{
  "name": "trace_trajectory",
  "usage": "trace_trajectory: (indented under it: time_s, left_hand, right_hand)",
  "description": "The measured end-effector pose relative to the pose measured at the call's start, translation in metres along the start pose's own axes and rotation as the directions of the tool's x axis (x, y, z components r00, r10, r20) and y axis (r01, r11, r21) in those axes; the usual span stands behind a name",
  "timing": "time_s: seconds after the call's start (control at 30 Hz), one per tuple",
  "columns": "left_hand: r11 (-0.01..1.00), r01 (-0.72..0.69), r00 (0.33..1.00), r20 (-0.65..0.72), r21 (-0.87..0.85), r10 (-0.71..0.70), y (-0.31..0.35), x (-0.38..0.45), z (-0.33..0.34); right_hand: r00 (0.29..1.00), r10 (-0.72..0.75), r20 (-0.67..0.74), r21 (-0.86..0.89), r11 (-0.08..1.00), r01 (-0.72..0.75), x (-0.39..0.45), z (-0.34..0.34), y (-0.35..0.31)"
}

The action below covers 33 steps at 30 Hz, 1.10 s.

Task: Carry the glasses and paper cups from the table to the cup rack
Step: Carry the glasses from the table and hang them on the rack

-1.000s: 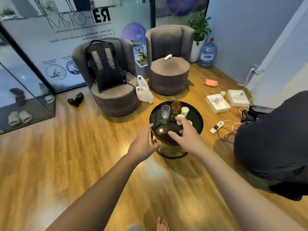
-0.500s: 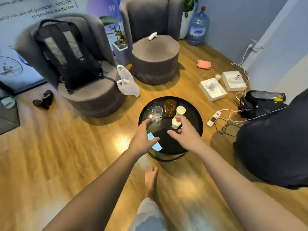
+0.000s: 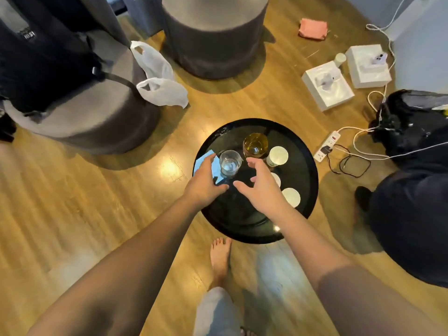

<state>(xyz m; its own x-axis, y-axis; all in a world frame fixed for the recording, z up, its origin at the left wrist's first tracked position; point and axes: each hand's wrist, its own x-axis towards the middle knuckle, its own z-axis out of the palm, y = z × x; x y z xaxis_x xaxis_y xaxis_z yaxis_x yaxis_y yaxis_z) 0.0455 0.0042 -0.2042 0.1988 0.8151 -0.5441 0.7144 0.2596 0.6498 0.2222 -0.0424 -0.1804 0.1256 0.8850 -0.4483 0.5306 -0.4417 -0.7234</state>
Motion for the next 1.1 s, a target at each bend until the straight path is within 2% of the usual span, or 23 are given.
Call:
trace_trajectory:
  time_s: [0.23, 0.53, 0.67, 0.93, 1.1]
  left_hand:
    - [0.996, 0.084, 0.996, 0.025, 0.022, -0.084, -0.046, 0.086, 0.037]
    - [1.000, 0.030, 0.994, 0.101, 0.006, -0.030, -0.064, 0.140, 0.065]
    - [1.000, -0.005, 0.997, 0.083, -0.011, 0.006, -0.063, 0.147, 0.069]
    - [0.990, -0.093, 0.991, 0.088, -0.107, 0.103, -0.055, 0.138, 0.047]
    - [0.972, -0.177, 0.981, 0.051, -0.156, 0.187, -0.007, 0.121, 0.010]
  right_hand:
    - [0.995, 0.103, -0.009, -0.009, 0.995, -0.103, 0.079, 0.046, 0.051]
    - [0.990, 0.137, 0.037, 0.003, 0.991, -0.137, 0.133, 0.077, 0.088]
    - [0.989, 0.146, 0.033, 0.019, 0.989, -0.147, 0.142, 0.089, 0.095]
    - [0.996, 0.086, -0.006, 0.002, 0.996, -0.086, 0.136, 0.072, 0.070]
    - [0.987, -0.024, -0.157, -0.047, 0.999, 0.017, 0.117, 0.028, 0.012]
